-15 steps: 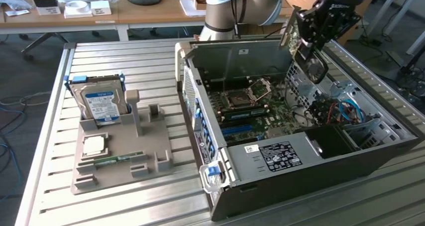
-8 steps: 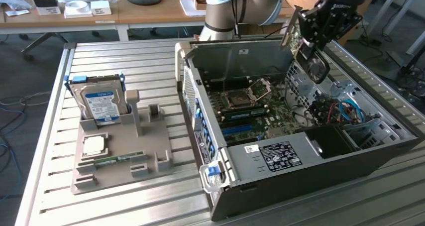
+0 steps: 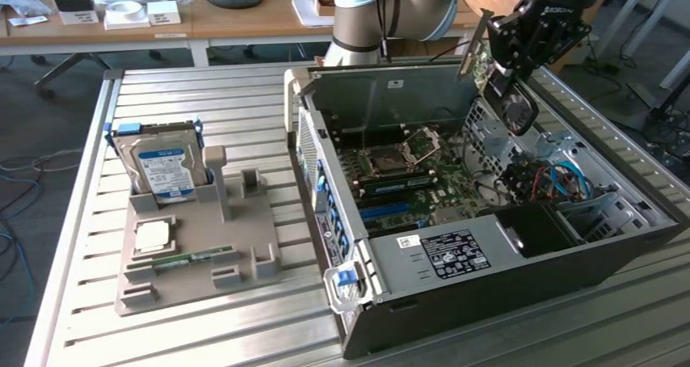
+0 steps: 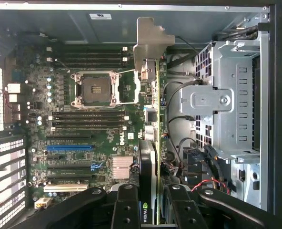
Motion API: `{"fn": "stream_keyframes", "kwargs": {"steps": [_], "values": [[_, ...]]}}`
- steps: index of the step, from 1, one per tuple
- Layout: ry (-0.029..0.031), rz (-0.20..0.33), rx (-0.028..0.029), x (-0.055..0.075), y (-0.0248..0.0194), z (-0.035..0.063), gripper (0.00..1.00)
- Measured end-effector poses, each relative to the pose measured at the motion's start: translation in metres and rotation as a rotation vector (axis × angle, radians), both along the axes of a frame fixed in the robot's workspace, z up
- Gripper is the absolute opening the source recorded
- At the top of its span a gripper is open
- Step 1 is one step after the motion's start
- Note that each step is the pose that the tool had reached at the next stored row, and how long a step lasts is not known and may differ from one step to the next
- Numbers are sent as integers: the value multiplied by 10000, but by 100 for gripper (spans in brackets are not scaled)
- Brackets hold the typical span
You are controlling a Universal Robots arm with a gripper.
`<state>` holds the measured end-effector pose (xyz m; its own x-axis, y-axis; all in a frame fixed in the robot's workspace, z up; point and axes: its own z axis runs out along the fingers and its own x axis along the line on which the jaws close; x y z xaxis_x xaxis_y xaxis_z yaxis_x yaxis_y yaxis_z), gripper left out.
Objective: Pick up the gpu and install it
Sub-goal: 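Insert the gpu into the slot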
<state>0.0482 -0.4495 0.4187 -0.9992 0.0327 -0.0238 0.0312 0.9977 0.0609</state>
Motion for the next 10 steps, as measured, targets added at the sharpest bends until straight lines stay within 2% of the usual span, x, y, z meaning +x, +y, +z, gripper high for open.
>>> {"fn": "stream_keyframes", "kwargs": {"steps": [10], "values": [[0,1,0,0,0,0,27]]}}
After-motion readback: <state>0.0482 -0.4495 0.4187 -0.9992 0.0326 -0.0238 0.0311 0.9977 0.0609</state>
